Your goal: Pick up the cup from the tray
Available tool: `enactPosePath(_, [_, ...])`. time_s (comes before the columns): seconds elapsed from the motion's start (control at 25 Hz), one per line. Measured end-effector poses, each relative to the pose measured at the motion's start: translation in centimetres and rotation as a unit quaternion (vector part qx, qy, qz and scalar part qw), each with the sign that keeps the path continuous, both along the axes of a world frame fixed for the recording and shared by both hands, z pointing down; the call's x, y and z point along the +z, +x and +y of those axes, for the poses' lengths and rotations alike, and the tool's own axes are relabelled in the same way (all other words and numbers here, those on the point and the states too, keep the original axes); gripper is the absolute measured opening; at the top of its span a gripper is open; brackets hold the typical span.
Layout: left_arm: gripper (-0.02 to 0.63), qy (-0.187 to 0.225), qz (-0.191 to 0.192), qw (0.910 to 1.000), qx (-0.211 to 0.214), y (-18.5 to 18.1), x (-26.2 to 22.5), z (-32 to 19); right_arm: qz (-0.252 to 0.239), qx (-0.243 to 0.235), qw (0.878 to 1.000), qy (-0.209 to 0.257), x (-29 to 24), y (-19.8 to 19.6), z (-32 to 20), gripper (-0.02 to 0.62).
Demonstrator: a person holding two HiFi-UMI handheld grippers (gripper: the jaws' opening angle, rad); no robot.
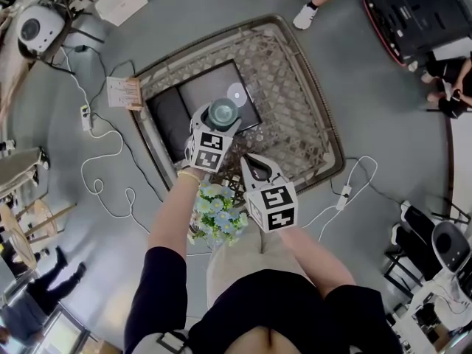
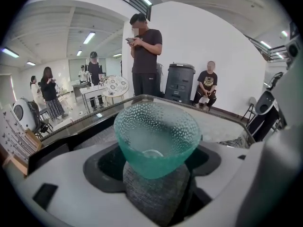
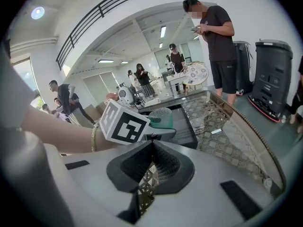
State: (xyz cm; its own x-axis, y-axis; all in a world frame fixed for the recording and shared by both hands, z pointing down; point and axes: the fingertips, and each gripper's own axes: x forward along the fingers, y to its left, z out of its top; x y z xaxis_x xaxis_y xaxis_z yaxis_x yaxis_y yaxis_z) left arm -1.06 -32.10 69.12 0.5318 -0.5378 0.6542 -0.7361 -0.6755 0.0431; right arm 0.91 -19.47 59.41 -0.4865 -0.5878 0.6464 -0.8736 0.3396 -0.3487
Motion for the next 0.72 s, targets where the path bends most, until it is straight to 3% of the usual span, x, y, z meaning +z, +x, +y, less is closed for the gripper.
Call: enactPosePath(0.72, [0.370, 0.019, 0.010, 0.9997, -0.010, -0.2, -3.0, 0.5, 0.007, 0.015, 1.000, 0.020, -1.3, 0.9, -0.5, 0.009])
